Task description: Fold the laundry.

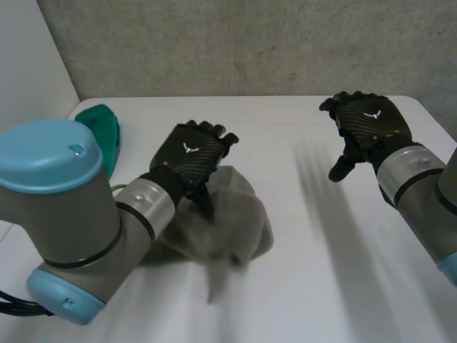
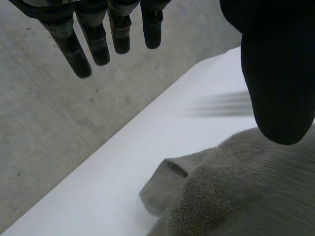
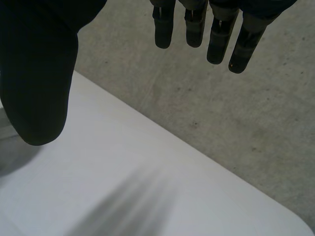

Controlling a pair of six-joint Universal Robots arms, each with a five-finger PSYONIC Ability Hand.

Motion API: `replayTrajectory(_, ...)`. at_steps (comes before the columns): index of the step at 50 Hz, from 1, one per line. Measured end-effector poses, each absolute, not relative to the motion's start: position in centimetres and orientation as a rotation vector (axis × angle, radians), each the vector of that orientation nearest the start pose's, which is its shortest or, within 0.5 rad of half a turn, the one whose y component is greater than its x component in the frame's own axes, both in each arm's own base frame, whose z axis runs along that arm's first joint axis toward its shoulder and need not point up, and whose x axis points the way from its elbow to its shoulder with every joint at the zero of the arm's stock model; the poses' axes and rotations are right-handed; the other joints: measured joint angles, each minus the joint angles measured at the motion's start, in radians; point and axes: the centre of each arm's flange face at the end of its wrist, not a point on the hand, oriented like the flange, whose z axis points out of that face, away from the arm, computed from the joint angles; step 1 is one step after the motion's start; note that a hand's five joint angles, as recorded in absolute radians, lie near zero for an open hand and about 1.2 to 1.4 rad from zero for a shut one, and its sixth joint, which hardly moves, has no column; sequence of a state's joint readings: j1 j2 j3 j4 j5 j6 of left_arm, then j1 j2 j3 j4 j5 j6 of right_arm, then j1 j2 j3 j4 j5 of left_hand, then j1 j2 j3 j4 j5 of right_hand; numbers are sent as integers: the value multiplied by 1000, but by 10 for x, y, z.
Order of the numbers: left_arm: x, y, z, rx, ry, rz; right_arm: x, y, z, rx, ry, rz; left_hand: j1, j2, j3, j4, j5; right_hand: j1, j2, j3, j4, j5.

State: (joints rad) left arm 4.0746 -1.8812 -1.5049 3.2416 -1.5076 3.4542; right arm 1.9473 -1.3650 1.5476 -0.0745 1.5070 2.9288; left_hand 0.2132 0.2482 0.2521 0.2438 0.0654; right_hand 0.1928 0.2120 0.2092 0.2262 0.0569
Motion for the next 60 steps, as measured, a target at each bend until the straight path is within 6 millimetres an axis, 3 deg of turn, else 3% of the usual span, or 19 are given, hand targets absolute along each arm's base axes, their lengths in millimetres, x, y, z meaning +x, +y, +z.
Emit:
replayTrajectory(7,-294,-243,257,1061,2232,-2218,256,-263,252,-782,2171,-1900,-2,-33,-29,-30,-18,0,0,0,0,0)
replayTrajectory(11,-275,-262,259,967,2242,-2179,261,-257,247,-858,2199,-1808,11,-18,-21,-17,-8,0,0,0,0,0)
replayTrajectory(18,-242,-281,241,859,2342,-2009,283,-232,232,-1025,2200,-1547,111,73,66,80,85,0,0,0,0,0)
replayTrajectory(23,-229,-284,209,858,2457,-1820,306,-211,212,-1132,2175,-1383,108,71,65,79,83,0,0,0,0,0)
replayTrajectory(30,-232,-284,183,924,2526,-1718,320,-210,189,-1155,2199,-1389,108,71,65,79,82,0,0,0,0,0)
replayTrajectory(38,-254,-284,161,1092,2558,-1704,318,-229,179,-995,2265,-1561,111,73,66,80,85,0,0,0,0,0)
replayTrajectory(39,-258,-283,156,1126,2554,-1687,319,-230,177,-950,2268,-1556,258,215,201,211,216,0,0,0,0,0)
replayTrajectory(41,-258,-282,154,1136,2552,-1682,319,-231,177,-937,2268,-1552,258,215,201,211,216,0,0,0,0,0)
replayTrajectory(42,-262,-280,148,1183,2533,-1655,321,-233,173,-871,2265,-1520,433,373,368,374,375,0,0,0,0,0)
replayTrajectory(43,-263,-280,146,1200,2521,-1643,322,-233,172,-841,2262,-1495,433,373,368,374,375,0,0,0,0,0)
replayTrajectory(45,-263,-279,143,1213,2501,-1624,325,-233,168,-801,2256,-1444,733,657,650,661,658,0,0,0,0,0)
replayTrajectory(47,-262,-279,142,1213,2484,-1610,327,-233,166,-780,2251,-1409,846,785,776,784,779,0,0,0,0,0)
replayTrajectory(54,-257,-275,144,1163,2450,-1563,336,-234,154,-674,2250,-1202,907,941,927,951,903,0,0,0,0,0)
replayTrajectory(60,-248,-243,164,1166,2449,-1540,340,-239,149,-648,2272,-1141,907,942,927,951,903,0,0,0,0,0)
